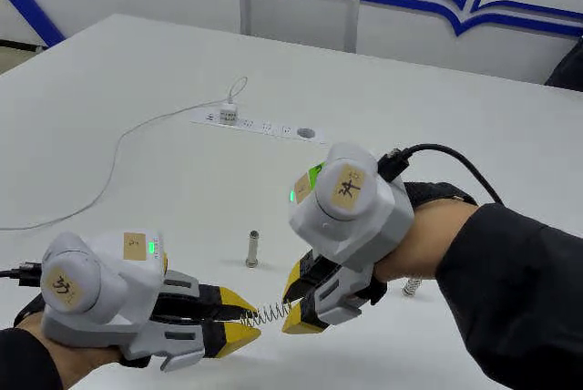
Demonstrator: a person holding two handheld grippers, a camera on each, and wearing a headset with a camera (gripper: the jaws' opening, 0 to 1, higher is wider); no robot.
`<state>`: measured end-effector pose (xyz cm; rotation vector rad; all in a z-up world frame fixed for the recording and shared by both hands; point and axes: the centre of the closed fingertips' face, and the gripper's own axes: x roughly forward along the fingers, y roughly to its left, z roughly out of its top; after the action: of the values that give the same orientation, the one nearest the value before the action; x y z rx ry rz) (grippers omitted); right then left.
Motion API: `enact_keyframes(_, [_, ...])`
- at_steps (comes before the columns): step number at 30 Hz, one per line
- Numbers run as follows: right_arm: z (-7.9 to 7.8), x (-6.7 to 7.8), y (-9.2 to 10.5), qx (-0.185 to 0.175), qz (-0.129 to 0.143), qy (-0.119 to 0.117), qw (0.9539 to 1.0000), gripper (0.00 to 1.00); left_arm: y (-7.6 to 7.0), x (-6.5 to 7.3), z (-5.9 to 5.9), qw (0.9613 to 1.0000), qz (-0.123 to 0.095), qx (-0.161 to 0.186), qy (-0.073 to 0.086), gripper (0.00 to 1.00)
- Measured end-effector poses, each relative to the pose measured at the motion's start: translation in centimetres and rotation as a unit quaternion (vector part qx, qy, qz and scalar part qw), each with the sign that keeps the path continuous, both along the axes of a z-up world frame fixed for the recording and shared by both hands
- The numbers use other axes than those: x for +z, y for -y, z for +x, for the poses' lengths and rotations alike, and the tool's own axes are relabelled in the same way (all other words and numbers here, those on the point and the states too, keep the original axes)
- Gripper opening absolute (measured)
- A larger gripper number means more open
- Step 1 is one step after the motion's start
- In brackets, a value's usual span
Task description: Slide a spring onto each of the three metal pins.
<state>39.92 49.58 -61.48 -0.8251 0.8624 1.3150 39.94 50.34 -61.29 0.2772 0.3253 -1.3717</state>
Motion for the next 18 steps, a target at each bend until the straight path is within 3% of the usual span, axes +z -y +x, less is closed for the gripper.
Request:
enact_keyframes(2, [0.2, 0.2, -0.1, -0.002, 0.0, 0.007, 1.0, 0.12, 0.0, -0.1, 0.0, 1.0, 0.002, 0.0, -0.001, 0.11])
enact_keyframes(9, [0.0, 2.0, -1.8, 0.007, 0.023, 0.015, 0.9996, 0.12, -0.1, -0.4, 0.1, 1.0, 0.004, 0.003, -0.003, 0.11])
enact_keyframes(18, [-0.3, 2.5, -3.4, 0.024, 0.031, 0.022, 0.999, 0.12, 0.1, -0.6, 0.0, 1.0, 0.008, 0.001, -0.003, 0.11])
